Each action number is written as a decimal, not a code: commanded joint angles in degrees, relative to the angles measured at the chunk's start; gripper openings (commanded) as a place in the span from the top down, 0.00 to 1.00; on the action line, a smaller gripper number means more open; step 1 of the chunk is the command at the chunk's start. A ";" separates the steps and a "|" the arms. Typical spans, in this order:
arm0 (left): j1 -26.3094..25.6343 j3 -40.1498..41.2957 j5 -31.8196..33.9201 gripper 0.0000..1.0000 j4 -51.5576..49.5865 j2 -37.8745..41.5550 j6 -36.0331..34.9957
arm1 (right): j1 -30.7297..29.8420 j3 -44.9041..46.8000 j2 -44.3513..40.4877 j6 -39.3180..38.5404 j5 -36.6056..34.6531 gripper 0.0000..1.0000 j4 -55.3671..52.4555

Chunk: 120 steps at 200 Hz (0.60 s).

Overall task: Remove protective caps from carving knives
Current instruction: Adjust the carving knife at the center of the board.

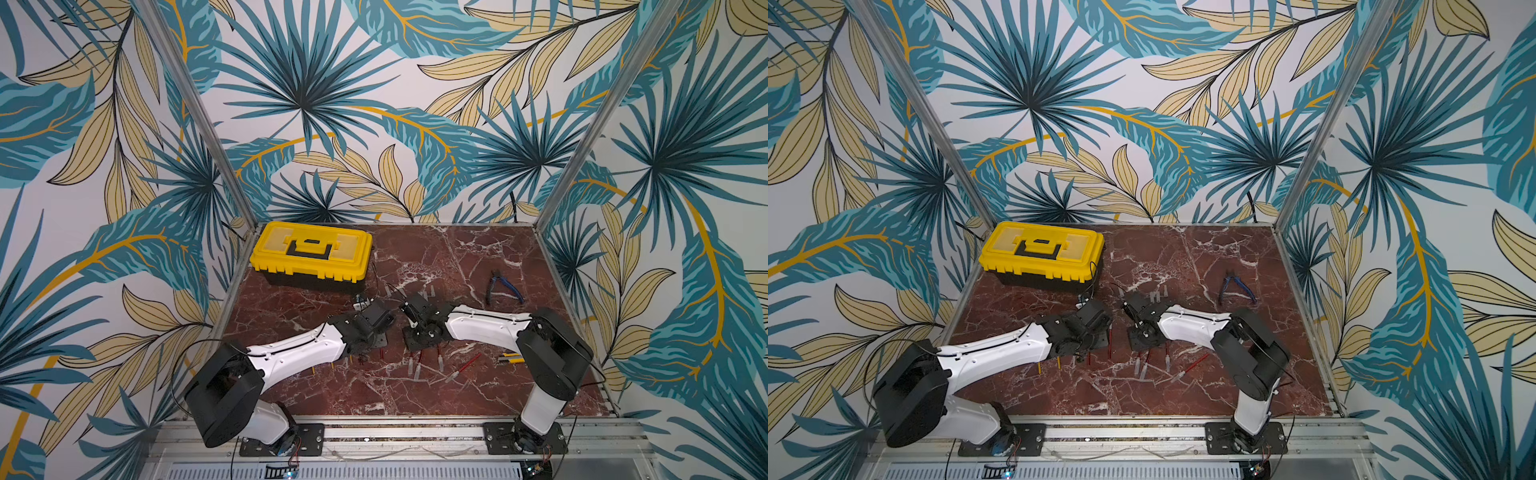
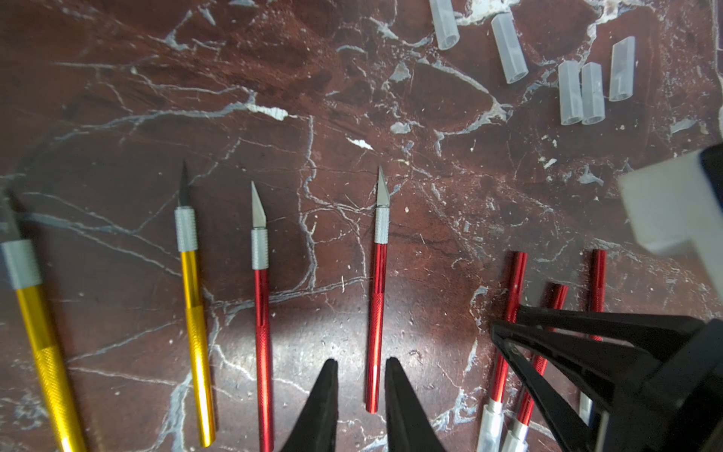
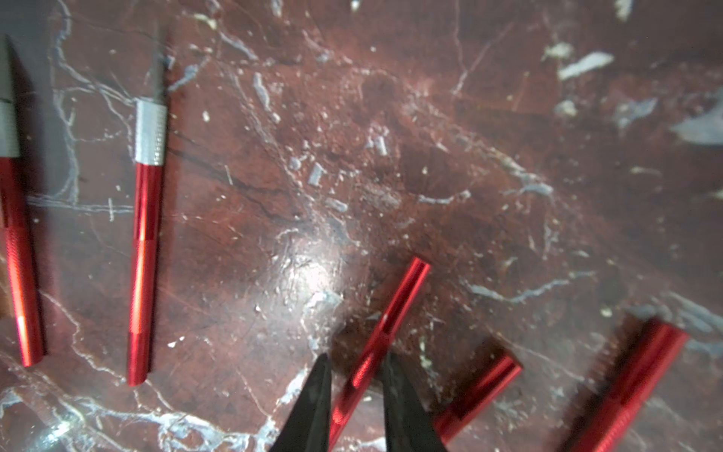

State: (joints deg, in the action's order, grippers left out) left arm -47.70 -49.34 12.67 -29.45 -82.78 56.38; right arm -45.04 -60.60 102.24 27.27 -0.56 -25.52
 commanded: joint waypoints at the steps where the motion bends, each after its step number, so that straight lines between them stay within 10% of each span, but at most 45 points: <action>1: -0.11 -0.52 0.61 0.76 -0.65 0.02 -0.48 | -0.23 -0.66 1.68 -2.46 1.12 0.74 -1.86; 120: -0.03 -0.49 0.78 0.76 -0.78 0.34 -0.57 | -0.23 -3.02 3.50 -3.66 11.90 0.77 2.03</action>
State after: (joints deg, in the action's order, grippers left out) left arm -47.70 -49.34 12.71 -29.45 -82.78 56.38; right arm -45.04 -62.87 104.49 23.97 9.26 -23.81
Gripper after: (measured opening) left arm 0.238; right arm 0.232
